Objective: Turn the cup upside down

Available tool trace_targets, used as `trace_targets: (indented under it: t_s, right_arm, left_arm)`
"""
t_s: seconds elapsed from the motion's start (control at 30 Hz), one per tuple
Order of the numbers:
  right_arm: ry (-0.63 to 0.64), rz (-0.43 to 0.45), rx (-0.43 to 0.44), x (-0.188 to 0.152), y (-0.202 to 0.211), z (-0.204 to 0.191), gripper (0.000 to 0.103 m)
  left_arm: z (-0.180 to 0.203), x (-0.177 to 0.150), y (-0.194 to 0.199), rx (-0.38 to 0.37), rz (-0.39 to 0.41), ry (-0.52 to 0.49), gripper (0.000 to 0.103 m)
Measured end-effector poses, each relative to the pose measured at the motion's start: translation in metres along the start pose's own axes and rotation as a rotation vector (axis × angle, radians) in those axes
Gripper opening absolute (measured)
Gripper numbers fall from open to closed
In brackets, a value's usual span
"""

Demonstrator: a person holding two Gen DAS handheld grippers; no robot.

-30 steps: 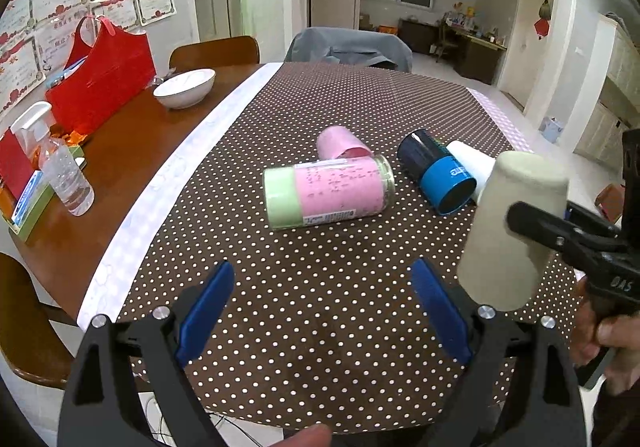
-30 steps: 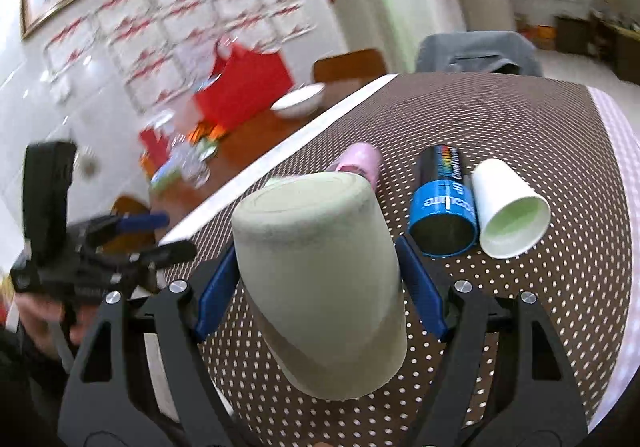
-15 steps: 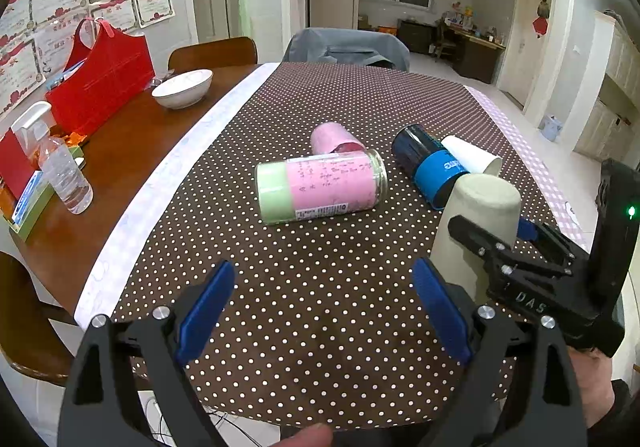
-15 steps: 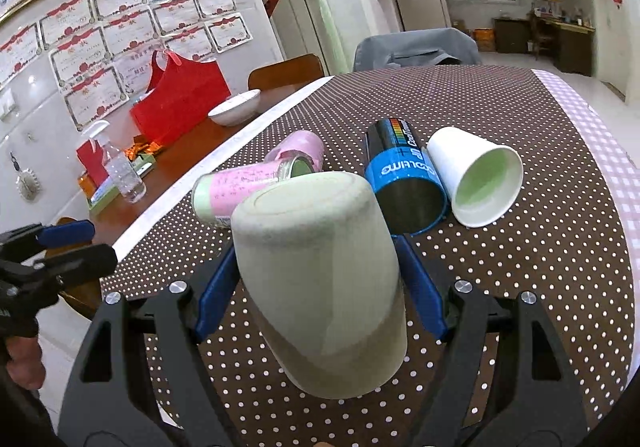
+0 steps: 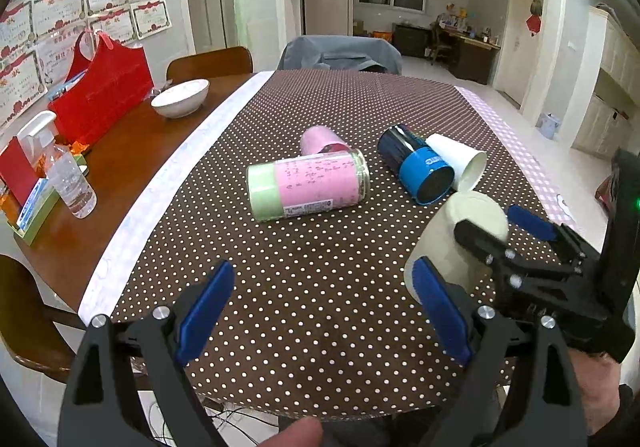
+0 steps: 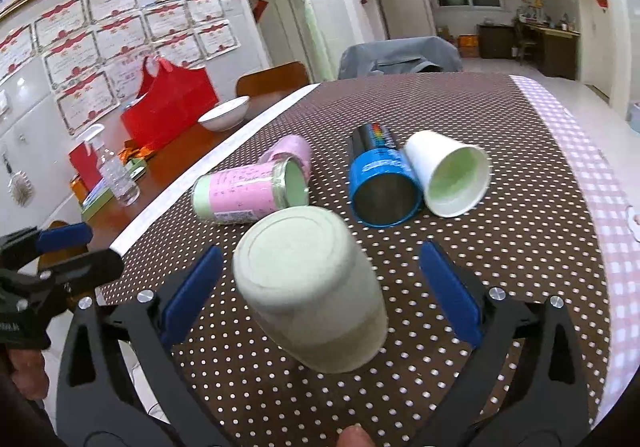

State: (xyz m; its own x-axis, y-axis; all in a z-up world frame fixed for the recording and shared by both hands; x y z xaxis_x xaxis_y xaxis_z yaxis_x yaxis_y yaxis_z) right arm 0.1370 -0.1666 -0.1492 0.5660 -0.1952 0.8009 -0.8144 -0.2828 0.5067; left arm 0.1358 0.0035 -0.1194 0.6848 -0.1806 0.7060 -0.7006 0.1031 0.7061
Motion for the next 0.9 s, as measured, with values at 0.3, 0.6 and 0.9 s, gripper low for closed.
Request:
trace_targets:
  t_s: [0.3, 0.6, 0.9]
  right_arm:
    - [-0.033, 0.059, -0.034, 0.022, 0.042, -0.007, 0.097]
    - [-0.043, 0.084, -0.079, 0.036, 0.088, -0.021, 0.097]
    - [-0.049, 0.147, -0.111, 0.042, 0.136, -0.024, 0.097]
  left_arm:
    - [0.010, -0.003, 0.028, 0.004, 0.062, -0.016, 0.089]
    - [0.013, 0.001, 0.068, 0.042, 0.168, -0.021, 0.089]
    - [0.025, 0.007, 0.110, 0.071, 0.275, -0.029, 0.089]
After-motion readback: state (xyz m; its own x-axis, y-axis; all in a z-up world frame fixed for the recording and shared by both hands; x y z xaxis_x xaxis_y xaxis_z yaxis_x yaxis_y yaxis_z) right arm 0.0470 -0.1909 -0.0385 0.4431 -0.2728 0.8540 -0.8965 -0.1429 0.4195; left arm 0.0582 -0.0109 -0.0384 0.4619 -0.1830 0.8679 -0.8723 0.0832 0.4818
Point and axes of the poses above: each gripper's, at about its wrist camera, not at the fingertips, and y roughly against the way its jaws point, z to its right, x to its top, the point moved 4 cm from there along -y, roughly the way its jaws point, and after that the axes turned 3 degrees about x, right-handed, at the moved point
